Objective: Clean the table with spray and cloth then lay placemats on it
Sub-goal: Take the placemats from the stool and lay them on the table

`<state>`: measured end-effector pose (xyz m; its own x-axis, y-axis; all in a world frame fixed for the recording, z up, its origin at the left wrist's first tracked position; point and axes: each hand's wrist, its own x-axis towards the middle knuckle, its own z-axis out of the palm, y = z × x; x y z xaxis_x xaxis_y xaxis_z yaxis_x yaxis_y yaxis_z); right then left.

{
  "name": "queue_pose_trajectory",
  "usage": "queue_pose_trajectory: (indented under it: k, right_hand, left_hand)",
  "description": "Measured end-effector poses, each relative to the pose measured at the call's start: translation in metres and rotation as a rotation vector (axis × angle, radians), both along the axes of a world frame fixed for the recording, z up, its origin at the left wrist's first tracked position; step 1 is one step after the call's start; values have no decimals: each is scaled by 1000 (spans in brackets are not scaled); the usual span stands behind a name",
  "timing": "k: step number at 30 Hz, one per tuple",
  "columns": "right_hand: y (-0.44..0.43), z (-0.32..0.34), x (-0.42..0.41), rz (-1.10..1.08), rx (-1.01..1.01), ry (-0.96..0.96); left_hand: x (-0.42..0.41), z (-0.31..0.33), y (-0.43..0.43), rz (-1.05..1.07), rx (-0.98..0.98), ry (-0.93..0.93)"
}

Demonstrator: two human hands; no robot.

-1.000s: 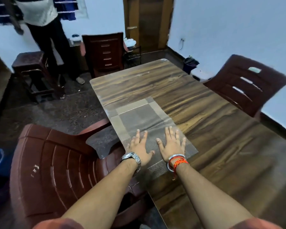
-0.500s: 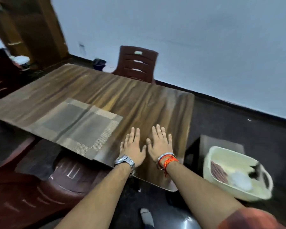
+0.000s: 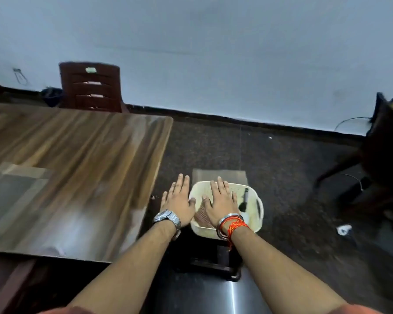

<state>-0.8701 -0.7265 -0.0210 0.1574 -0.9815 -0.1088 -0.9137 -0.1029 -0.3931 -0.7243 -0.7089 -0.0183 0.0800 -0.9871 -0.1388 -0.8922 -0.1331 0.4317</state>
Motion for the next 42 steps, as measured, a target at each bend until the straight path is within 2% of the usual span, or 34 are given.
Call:
queue_pose_trajectory:
  k: [6,10,24,32,36,40,42]
  right_hand:
    - [-38,-25,-146,-11,90,71]
    - [-77,-38,-180,15,112,54]
    - [-242,-74,-195,245,203,104]
    - [-341,-138,-166,562,311,102]
    - [-389,-164,-163,791,328,136]
    - [-426,-183,-160,905,366,145]
    - [-437,-197,-161,890,403,171]
  left_hand:
    - [-118,-30,-24,25,174,40]
    - [-155,-37,-53,43,204,43]
    - [-173,-54,-211,210,281,102]
    - [-176,-97,-271,499,410,111]
    - [-202,-114,-302,738,449,170]
    - [-219,-125,-316,890,445,230]
    - [-227,-128,-320,940,421,300]
